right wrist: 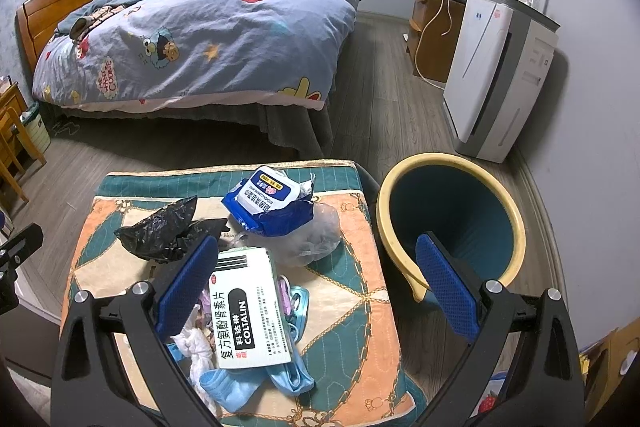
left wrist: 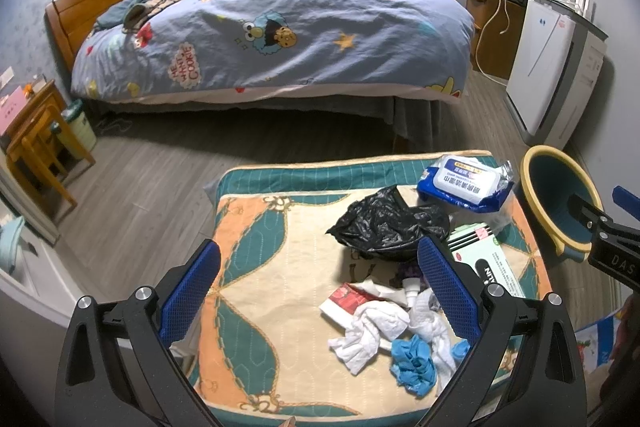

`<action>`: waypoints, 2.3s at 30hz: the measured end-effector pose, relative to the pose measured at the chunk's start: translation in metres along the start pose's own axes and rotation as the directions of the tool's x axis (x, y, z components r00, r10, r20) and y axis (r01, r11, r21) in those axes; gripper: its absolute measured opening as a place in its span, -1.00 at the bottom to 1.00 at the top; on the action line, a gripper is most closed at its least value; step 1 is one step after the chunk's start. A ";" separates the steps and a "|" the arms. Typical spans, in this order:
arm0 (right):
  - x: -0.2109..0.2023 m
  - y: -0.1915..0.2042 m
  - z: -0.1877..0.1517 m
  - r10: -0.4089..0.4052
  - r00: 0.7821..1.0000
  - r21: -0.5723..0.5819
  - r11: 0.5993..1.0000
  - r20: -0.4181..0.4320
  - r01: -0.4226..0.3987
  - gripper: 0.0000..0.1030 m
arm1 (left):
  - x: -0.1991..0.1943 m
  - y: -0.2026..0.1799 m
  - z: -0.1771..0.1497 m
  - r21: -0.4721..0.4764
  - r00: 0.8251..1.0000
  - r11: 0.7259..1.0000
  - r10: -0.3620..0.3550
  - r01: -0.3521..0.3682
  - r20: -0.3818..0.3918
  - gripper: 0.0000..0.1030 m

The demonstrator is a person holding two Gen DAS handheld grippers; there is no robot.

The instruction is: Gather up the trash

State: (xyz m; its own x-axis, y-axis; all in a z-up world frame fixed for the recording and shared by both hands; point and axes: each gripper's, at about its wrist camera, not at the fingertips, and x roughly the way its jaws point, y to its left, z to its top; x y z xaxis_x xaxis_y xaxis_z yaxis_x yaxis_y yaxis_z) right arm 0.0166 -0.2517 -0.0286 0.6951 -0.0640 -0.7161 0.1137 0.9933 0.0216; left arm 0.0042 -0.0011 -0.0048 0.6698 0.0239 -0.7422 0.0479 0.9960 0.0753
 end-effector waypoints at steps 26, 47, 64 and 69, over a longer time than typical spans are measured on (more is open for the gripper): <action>0.078 -0.040 0.063 0.164 0.984 0.167 0.974 -0.073 -0.150 0.89 | 0.074 0.025 0.039 -0.064 0.997 0.997 -0.048 0.044 -0.059 0.89; 0.166 -0.008 0.034 0.318 0.889 0.199 0.944 -0.328 -0.264 0.30 | 0.162 -0.003 0.016 -0.062 0.926 0.979 -0.204 0.194 -0.318 0.37; 0.160 -0.003 0.034 0.360 0.870 0.187 0.931 -0.337 -0.313 -0.53 | 0.170 -0.016 0.009 -0.054 0.897 0.964 -0.261 0.258 -0.357 -0.89; 0.141 -0.006 0.046 0.356 0.894 0.159 0.933 -0.273 -0.323 -0.58 | 0.149 -0.017 0.022 -0.010 0.921 0.963 -0.259 0.268 -0.290 -0.91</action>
State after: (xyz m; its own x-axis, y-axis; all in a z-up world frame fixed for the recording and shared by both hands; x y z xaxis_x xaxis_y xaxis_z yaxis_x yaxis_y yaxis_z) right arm 0.1466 -0.2708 -0.0977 0.4681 0.3226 -0.8227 -0.0058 0.9321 0.3622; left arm 0.1192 -0.0167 -0.1020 0.3894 -0.2109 -0.8966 0.2177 0.9669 -0.1329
